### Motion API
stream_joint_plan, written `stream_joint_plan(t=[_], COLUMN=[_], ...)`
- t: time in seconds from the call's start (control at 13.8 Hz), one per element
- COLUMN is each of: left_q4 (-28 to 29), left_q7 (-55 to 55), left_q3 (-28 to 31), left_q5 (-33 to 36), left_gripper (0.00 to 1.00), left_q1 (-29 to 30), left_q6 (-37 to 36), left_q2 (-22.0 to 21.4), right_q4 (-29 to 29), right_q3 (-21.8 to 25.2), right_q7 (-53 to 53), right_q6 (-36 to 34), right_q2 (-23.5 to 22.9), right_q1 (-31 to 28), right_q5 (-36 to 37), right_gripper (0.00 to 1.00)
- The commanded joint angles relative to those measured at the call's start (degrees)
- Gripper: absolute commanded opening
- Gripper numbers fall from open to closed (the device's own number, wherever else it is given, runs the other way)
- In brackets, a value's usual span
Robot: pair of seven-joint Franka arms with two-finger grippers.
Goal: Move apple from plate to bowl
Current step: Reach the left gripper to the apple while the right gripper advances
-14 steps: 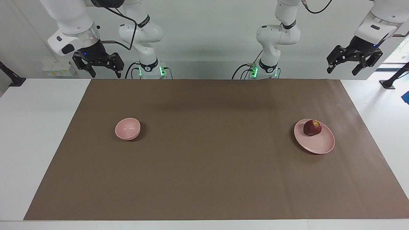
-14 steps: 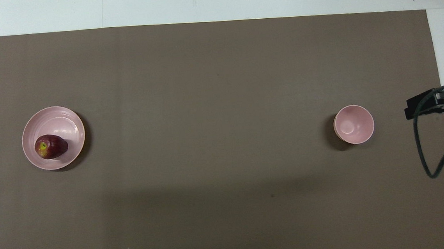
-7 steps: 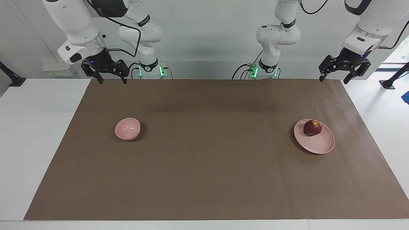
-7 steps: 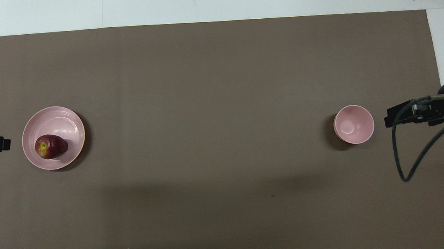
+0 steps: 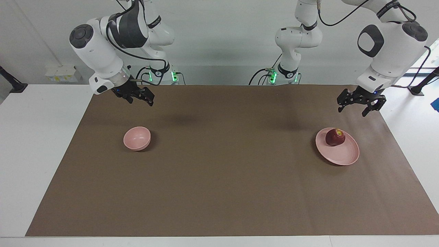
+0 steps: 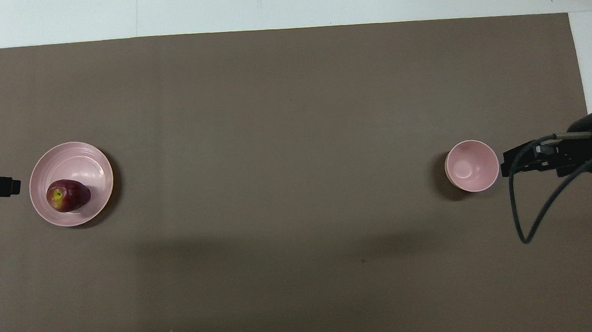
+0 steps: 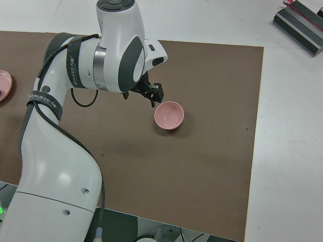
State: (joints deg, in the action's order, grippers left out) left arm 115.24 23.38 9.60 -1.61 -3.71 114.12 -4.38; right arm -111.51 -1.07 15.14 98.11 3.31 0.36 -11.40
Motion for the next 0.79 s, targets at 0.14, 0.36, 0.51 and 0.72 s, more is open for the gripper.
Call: stream_joint_plan(t=[0.14, 0.36, 0.51, 0.72], left_q4=[7.4, 7.9, 9.1, 10.9], left_q7=[3.4, 6.6, 6.7, 6.7], left_q3=[-0.2, -0.3, -0.3, -0.3], left_q5=[-6.6, -7.7, -7.8, -7.8], left_gripper=[1.0, 1.0, 1.0, 1.0], left_q1=[2.0, 3.3, 3.2, 3.1], left_q6=[14.0, 15.8, 18.0, 21.2], left_q2=[6.6, 9.0, 10.3, 10.3], right_q4=[-1.9, -2.0, -1.9, -1.9], right_q3=[-0.3, -0.3, -0.3, -0.4], right_q7=[11.0, 12.2, 13.5, 15.9], right_q6=[1.9, 4.0, 6.2, 7.4], right_q2=[-1.3, -3.5, -5.0, -7.1], right_q1=[4.5, 6.0, 6.4, 8.0], right_q5=[-5.1, -10.5, -14.4, -19.4], right_gripper=[1.0, 1.0, 1.0, 1.0])
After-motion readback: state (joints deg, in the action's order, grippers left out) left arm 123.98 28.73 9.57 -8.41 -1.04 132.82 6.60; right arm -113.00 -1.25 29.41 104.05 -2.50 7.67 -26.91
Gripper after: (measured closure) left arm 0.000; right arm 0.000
